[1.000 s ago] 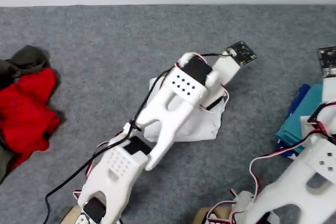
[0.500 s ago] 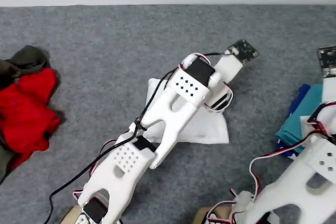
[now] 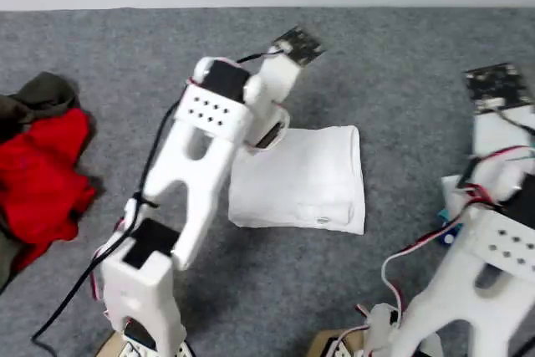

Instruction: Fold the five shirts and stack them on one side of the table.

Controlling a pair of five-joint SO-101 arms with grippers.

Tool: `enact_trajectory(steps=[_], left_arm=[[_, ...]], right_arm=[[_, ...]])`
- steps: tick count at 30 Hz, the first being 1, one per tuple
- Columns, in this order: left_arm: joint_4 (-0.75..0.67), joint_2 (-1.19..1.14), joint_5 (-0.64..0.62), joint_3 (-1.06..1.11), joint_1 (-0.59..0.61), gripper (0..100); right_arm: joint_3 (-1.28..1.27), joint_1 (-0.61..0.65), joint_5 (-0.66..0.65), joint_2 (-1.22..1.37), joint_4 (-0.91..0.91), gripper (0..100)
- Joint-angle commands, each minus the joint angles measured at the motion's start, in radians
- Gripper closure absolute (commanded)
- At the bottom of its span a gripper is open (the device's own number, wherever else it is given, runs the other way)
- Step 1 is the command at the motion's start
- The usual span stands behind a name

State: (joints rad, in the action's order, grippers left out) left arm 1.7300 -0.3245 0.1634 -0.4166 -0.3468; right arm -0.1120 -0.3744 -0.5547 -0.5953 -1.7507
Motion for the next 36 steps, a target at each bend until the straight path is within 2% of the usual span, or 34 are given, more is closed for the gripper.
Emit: enact_trajectory(steps=[1, 5, 12, 20, 24, 32, 36], left_arm=[[0.015, 0.092, 0.011, 0.133, 0.049, 100], [-0.029, 0.086, 0.037, 0.275, 0.044, 100], [-0.175, 0.081, 0.043, 0.458, 0.023, 100], [-0.42, 0.081, 0.064, 0.792, 0.017, 100], [-0.365, 0.1, 0.091, 0.796, 0.028, 100], [-0.157, 0.275, 0.087, 0.593, 0.008, 100], [-0.141, 0.298, 0.083, 0.584, -0.031, 100]], right_arm=[[-0.051, 0.134, 0.103, -0.018, 0.036, 93.5], [-0.097, 0.189, 0.127, -0.018, 0.102, 93.5], [-0.098, 0.185, 0.124, -0.018, 0.107, 93.5], [-0.098, 0.189, 0.124, -0.018, 0.108, 93.5], [-0.098, 0.189, 0.124, -0.018, 0.111, 93.5], [-0.094, 0.186, 0.123, -0.028, 0.104, 93.5], [-0.094, 0.188, 0.126, -0.028, 0.104, 93.5]])
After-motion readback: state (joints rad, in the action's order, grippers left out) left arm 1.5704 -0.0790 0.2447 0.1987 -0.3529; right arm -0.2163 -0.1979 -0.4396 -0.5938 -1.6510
